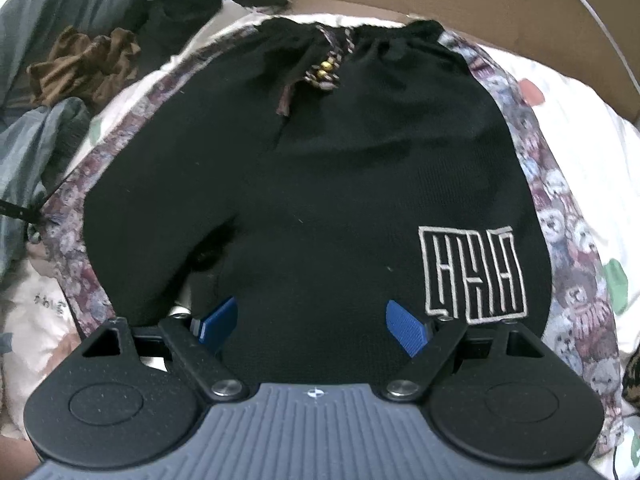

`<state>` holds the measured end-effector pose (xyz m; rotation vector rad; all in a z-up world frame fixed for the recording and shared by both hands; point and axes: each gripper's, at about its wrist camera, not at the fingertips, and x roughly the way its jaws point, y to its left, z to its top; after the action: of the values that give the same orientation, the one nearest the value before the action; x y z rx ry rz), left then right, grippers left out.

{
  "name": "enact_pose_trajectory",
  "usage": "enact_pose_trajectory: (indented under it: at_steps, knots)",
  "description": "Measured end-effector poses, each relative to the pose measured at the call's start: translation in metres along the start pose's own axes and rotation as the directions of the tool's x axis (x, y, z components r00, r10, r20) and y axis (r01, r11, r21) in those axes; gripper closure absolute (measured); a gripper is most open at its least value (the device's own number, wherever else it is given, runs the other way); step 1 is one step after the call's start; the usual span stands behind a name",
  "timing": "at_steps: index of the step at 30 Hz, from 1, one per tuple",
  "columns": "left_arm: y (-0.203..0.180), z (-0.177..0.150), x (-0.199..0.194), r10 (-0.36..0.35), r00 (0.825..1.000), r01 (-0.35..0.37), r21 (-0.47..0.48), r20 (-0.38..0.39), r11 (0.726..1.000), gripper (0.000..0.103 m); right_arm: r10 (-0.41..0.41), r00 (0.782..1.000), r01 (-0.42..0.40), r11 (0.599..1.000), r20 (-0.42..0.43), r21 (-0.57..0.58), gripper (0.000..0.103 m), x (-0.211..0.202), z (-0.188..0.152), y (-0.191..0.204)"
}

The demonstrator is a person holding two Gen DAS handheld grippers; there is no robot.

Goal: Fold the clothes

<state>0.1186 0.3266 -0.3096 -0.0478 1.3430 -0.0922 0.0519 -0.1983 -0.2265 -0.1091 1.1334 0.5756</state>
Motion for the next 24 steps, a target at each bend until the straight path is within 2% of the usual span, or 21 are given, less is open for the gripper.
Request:
enact_pose_trajectory:
  at_steps: [7,20,24]
  knots:
    - [-0.02,0.006,-0.031,-0.09,0.994,0.091,-0.01,0.056,0.996,0.098,0.055,0.998,-0.051,0.996,0.042,-0.074,0.017,0.0,0.019,0.032]
    - [-0.06,0.021,-0.04,-0.204,0.977,0.202,0.03,0.064,0.979,0.098,0.148,0.986,-0.138,0.982,0.078,-0.129,0.017,0.005,0.04,0.073]
    - [-0.069,0.022,-0.031,-0.223,0.973,0.223,0.002,0.059,0.975,0.098,0.197,0.978,-0.186,0.972,0.068,-0.143,0.017,0.011,0.044,0.093]
